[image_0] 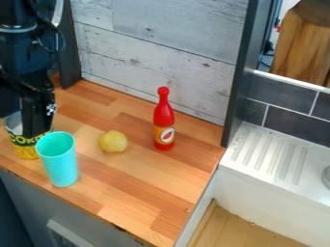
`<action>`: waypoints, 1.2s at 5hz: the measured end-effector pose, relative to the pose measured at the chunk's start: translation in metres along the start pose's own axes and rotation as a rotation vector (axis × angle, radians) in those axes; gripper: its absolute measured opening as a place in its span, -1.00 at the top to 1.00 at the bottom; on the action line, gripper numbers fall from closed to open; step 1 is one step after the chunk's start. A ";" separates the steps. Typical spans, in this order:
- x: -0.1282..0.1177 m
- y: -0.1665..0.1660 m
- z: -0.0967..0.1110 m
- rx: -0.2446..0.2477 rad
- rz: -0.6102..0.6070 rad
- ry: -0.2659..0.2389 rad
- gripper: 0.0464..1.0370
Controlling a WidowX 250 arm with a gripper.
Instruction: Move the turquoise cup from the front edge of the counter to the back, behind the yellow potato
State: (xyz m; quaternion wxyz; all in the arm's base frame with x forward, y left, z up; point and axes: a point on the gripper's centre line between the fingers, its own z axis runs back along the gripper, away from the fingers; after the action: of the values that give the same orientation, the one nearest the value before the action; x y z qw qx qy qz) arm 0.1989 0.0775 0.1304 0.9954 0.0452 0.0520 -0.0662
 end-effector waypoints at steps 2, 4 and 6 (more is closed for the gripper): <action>0.009 -0.003 -0.015 -0.032 -0.044 0.017 -0.93; 0.034 -0.009 -0.039 -0.073 -0.122 0.047 -0.93; 0.044 -0.012 -0.059 -0.126 -0.140 0.105 -0.93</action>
State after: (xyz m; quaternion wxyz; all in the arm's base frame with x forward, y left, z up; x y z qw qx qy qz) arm 0.2346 0.0658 0.0664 0.9851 -0.0178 0.1111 -0.1298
